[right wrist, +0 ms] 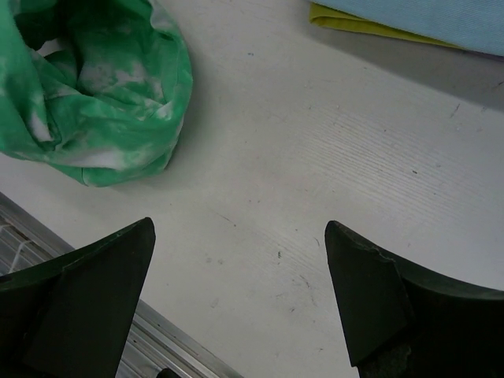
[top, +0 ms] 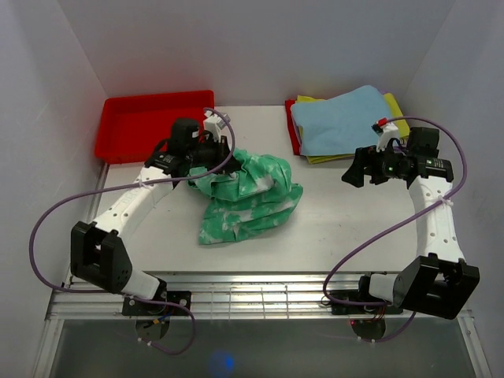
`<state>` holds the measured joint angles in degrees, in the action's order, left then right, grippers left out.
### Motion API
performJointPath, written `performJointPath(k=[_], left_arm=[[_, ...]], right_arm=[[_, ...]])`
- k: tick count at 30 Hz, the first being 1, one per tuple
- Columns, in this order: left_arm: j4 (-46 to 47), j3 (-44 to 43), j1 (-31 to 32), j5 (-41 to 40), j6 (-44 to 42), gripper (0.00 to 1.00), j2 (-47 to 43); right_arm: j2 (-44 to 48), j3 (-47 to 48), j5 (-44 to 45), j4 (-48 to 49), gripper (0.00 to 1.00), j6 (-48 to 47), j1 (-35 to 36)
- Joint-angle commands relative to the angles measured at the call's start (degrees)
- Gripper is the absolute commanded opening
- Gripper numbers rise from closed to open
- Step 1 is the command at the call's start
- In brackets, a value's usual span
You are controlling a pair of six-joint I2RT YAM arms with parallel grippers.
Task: Fold and stack the trousers
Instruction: Move the trousers to the center of the board
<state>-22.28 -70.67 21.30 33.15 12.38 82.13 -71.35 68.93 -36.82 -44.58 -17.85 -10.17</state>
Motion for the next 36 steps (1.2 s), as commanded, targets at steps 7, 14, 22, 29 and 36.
performJointPath(k=[7,14,22,29,36], left_arm=[[3.92,-6.57,4.98,-22.12,10.99,0.02,9.79],[1.81,-14.57,-5.11,-15.95,12.49,0.78,10.61],[-11.01,-11.18,-26.2,2.52,3.89,0.79,0.77],[-17.78,-2.81,-44.31,11.75,2.73,0.8,-6.63],[-23.59,-3.42,-54.42,16.68,-1.13,0.84,-6.63]], right_arm=[[1.65,2.09,3.15,-1.56,1.0,-3.6,4.1],[1.57,1.83,2.28,-1.75,0.87,-6.68,17.0],[-5.71,4.01,12.11,5.02,0.89,-5.88,40.91],[-23.17,17.01,32.66,11.09,0.93,-7.37,64.27],[-44.21,38.11,49.11,4.77,0.9,-7.55,74.77]])
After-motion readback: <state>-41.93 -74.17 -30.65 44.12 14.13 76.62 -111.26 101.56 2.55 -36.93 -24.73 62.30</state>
